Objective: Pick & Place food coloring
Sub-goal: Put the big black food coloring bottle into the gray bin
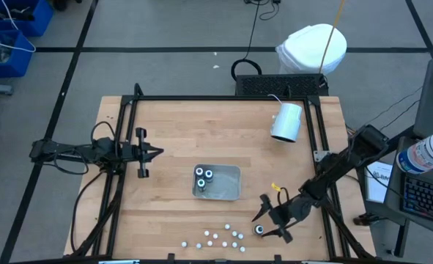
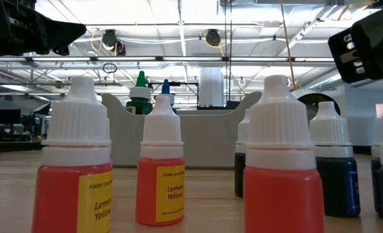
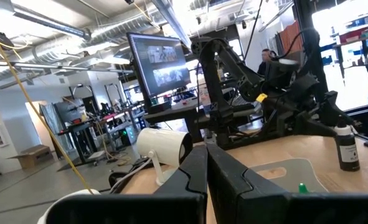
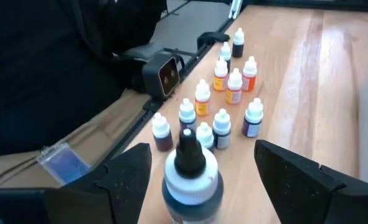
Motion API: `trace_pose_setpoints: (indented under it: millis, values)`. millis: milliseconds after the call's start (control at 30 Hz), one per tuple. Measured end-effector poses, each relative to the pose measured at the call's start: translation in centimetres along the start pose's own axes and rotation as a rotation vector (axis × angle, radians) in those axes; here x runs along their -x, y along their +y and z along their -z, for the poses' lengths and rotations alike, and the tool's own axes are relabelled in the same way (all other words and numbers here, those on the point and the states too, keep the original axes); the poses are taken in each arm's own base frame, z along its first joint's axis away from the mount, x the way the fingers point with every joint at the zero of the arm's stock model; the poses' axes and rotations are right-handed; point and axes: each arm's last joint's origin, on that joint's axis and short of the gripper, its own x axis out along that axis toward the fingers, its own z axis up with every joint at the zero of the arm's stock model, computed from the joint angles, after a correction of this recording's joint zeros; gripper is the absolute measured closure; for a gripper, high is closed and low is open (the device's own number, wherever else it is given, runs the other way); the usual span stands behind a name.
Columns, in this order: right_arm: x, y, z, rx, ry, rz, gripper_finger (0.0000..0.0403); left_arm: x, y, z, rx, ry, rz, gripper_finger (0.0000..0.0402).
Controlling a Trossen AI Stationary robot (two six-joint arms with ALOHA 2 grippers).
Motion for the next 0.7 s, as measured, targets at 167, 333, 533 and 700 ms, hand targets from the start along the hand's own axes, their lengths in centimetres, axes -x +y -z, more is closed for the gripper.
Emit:
trace_pose_setpoints:
  millis: [167, 333, 533, 700]
  values:
    - [-0.51, -0.05, 0.74, -0.009, 0.023, 0.005, 0.0139, 0.00, 0.00, -0.01, 0.000, -0.001, 0.000, 0.0392]
    - [-0.61, -0.05, 0.91, -0.007, 0.029, 0.003, 0.0150, 0.00, 0.00, -0.01, 0.000, -0.001, 0.000, 0.0392]
    - [-0.42, 0.05, 0.57, 0.001, 0.019, -0.023, 0.0169, 0.00, 0.00, -0.01, -0.001, -0.002, 0.000, 0.0392]
    - [-0.41, 0.06, 0.59, 0.012, 0.021, -0.029, 0.0190, 0.00, 0.00, -0.02, -0.001, -0.002, 0.000, 0.0392]
